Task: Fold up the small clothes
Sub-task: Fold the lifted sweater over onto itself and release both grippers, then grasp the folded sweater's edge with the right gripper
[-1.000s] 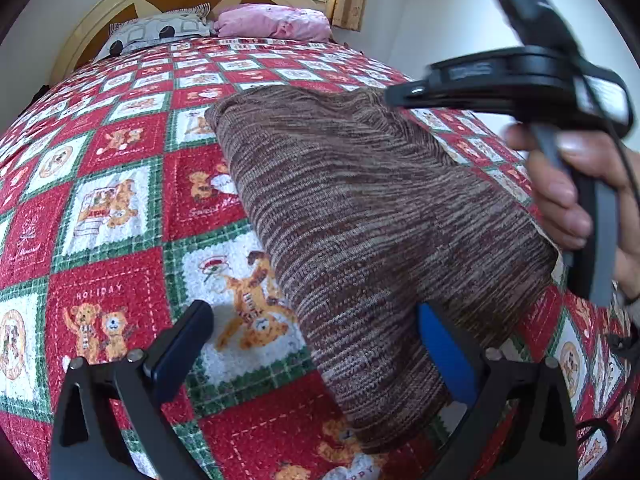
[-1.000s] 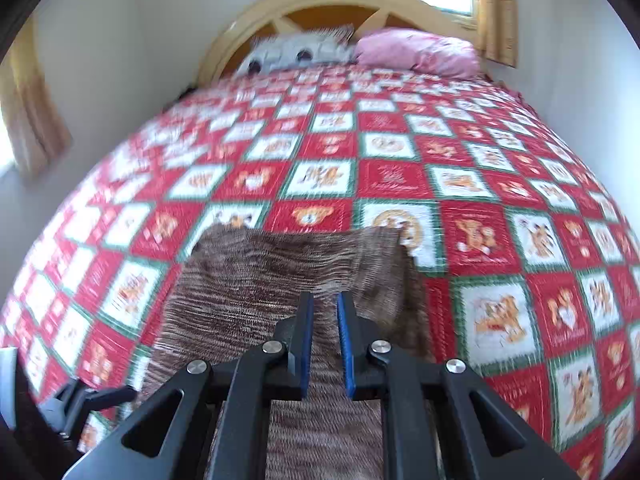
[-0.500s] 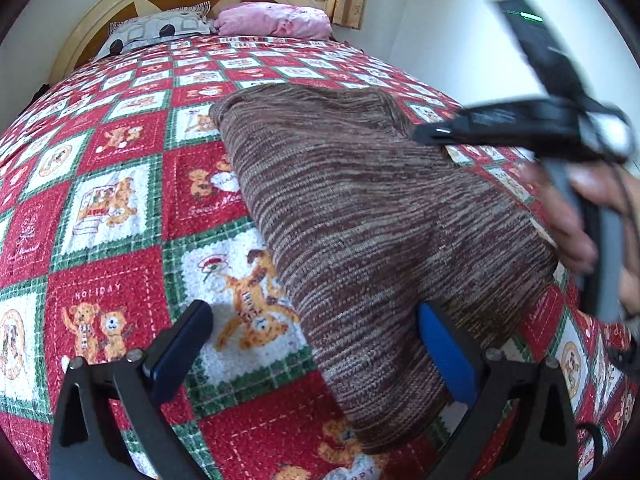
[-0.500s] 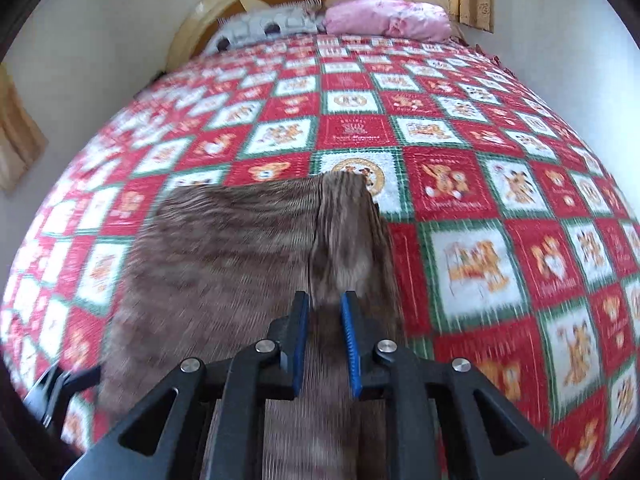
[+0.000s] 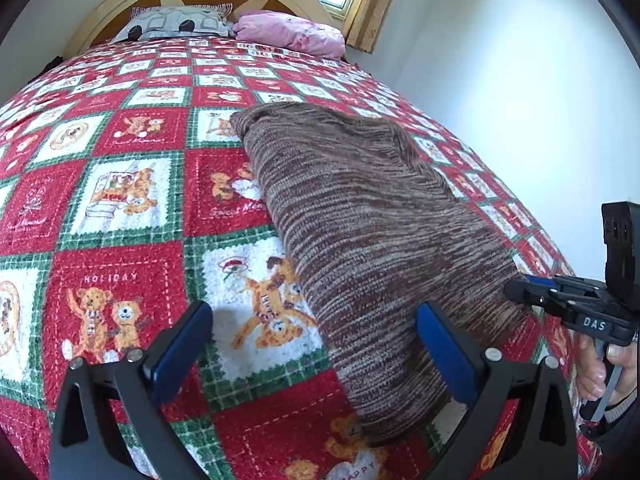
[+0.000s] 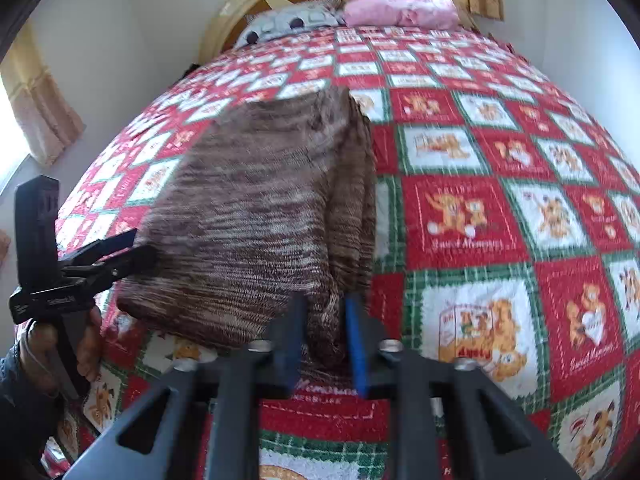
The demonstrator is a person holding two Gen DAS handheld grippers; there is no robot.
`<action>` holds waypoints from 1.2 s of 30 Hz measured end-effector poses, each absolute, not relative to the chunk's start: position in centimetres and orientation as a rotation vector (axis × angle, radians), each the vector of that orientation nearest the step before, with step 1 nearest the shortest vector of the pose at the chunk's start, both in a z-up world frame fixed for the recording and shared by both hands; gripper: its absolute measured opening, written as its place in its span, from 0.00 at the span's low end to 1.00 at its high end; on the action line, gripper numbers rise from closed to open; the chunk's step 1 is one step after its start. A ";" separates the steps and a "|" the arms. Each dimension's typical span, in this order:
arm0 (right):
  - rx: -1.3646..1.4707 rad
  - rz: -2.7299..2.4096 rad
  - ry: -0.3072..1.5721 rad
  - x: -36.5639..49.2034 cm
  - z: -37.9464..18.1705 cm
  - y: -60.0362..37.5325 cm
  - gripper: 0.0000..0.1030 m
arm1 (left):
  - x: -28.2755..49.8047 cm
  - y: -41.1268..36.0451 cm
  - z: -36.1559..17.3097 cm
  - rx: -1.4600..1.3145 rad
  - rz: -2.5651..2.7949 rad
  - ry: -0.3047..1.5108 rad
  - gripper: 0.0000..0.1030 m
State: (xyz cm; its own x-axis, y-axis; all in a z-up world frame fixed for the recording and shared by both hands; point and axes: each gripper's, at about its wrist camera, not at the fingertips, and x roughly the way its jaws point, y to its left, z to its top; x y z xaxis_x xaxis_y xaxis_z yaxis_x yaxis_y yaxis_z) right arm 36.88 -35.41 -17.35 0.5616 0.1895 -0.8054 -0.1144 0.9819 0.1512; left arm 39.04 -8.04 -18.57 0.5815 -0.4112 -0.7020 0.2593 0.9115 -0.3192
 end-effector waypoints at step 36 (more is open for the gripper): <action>0.070 0.019 1.046 49.9 -19.1 -37.9 0.00 | 38.5 -7.2 -18.5 -0.231 -0.367 0.856 1.00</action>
State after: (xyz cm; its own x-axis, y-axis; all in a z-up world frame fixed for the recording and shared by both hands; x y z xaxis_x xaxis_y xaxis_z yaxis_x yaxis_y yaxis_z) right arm 49.89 -37.90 -19.13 0.5007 0.0487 -0.8642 0.0180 0.9976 0.0666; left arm 38.52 -7.19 -18.51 0.5989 -0.4045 -0.6912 0.2217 0.9131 -0.3423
